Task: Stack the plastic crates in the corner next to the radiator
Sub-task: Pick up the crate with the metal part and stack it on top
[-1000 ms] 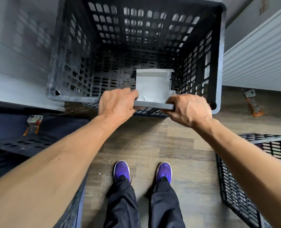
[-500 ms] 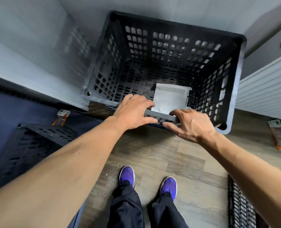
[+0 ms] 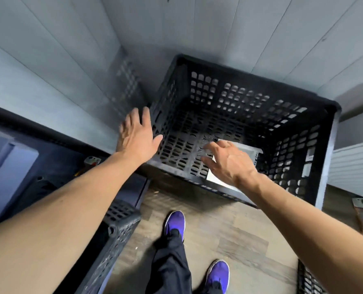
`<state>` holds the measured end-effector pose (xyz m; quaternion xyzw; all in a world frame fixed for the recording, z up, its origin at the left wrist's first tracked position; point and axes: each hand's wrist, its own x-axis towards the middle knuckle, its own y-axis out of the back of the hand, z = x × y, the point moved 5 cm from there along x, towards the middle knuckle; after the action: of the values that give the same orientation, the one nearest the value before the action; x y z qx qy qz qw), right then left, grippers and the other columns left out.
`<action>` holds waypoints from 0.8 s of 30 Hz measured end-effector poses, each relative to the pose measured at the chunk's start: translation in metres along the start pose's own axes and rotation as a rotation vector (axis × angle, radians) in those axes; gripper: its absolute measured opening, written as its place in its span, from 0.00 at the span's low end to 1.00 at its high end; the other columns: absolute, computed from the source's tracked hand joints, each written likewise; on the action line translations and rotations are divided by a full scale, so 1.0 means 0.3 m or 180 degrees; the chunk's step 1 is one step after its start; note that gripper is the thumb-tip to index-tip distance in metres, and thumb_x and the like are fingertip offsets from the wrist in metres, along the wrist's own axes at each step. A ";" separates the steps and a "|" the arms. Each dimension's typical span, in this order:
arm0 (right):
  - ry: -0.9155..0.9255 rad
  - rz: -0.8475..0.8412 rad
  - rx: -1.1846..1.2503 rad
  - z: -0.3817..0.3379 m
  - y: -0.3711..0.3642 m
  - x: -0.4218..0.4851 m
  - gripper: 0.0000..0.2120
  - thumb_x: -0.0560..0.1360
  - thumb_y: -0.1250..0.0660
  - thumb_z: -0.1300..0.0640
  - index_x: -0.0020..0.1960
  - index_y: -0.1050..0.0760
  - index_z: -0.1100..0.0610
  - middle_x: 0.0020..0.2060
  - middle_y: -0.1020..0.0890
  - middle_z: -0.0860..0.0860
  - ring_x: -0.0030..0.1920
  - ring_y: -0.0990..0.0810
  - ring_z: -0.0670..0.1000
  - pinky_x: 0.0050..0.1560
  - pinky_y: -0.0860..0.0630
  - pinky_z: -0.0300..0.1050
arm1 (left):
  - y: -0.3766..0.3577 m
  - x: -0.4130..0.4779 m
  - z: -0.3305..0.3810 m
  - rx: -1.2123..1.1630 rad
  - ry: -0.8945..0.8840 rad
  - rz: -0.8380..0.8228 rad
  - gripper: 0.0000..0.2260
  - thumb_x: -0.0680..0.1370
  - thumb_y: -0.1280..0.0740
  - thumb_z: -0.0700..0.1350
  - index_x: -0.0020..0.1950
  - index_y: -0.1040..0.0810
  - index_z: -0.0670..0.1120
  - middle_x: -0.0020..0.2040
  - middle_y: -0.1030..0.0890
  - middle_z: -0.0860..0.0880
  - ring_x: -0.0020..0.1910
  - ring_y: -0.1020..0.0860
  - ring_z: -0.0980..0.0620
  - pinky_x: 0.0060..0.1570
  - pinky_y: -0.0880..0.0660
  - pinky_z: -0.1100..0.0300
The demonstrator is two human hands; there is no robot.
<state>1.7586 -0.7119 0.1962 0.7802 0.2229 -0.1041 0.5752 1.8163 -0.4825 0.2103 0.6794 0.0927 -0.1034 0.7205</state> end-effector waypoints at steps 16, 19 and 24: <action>-0.0783 0.0926 -0.0729 0.269 0.341 0.336 0.42 0.72 0.33 0.48 0.79 0.51 0.53 0.69 0.38 0.58 0.70 0.39 0.61 0.72 0.37 0.59 | -0.032 0.273 0.127 -0.0209 0.0128 -0.0008 0.52 0.73 0.31 0.60 0.78 0.66 0.45 0.70 0.39 0.40 0.57 0.29 0.40 0.38 0.32 0.55; -0.1084 0.0711 -0.0598 0.282 0.314 0.342 0.45 0.72 0.33 0.49 0.80 0.56 0.53 0.75 0.47 0.59 0.76 0.48 0.62 0.75 0.43 0.59 | -0.027 0.274 0.131 -0.0273 0.0128 -0.0081 0.53 0.72 0.31 0.62 0.78 0.66 0.45 0.70 0.39 0.40 0.58 0.30 0.40 0.40 0.31 0.55; -0.1192 0.0741 -0.0363 0.280 0.303 0.339 0.47 0.72 0.33 0.50 0.80 0.60 0.50 0.79 0.52 0.56 0.79 0.57 0.58 0.76 0.51 0.55 | -0.019 0.271 0.133 -0.0329 0.0175 -0.0084 0.54 0.71 0.29 0.61 0.78 0.66 0.45 0.70 0.39 0.40 0.58 0.31 0.40 0.46 0.26 0.52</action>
<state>1.8985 -0.7896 0.2044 0.7339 0.0262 -0.1673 0.6578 1.8926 -0.5247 0.1848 0.6426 0.1266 -0.0893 0.7504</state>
